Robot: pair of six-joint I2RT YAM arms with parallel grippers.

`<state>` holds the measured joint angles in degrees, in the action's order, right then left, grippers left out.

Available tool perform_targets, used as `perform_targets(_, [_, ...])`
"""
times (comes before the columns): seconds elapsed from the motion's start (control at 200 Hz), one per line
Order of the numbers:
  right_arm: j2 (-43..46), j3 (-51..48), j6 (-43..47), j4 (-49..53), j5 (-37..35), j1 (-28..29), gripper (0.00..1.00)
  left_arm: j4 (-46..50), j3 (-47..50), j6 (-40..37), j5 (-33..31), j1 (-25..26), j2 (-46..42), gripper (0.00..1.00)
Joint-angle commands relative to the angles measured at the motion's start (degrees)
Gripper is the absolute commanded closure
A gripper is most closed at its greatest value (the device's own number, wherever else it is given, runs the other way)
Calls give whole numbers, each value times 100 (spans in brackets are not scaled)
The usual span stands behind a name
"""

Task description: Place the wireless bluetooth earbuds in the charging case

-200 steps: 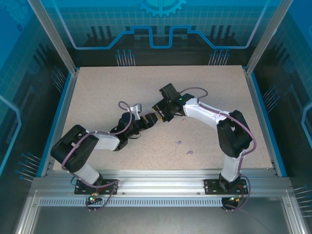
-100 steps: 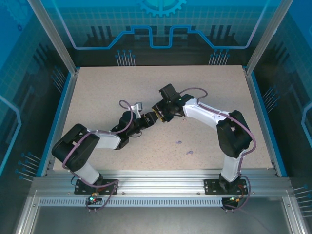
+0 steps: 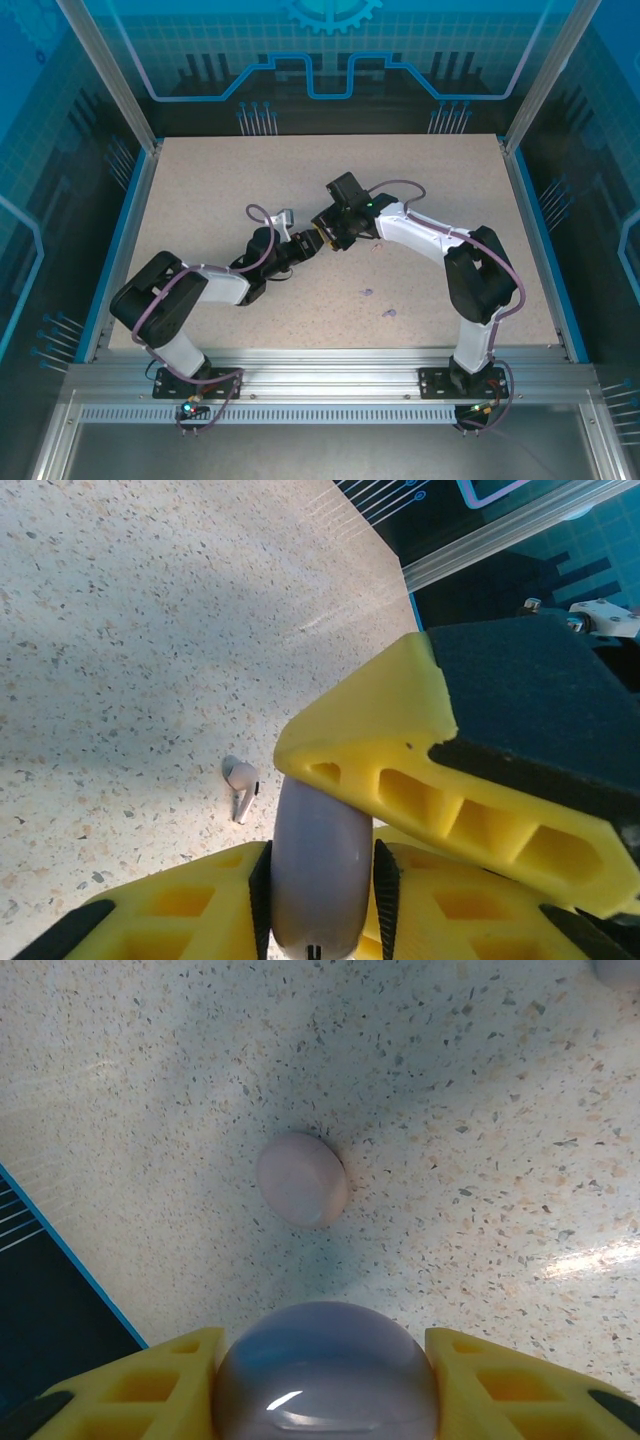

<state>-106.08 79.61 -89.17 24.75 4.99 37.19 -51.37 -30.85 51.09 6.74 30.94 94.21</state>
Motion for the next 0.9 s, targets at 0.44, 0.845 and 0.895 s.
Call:
perform_targets(0.44, [613, 135, 393, 3, -90, -240, 12, 10, -184, 45, 95, 26, -102, 100])
perform_targets(0.845, [2564, -2055, 4046, -1320, 455, -1334, 4, 1986, -810, -1157, 1450, -286, -1289, 100])
perform_targets(0.895, [2847, -2421, 4477, -1652, 554, -1352, 4, 2207, -963, -1212, 1803, -400, -1291, 100])
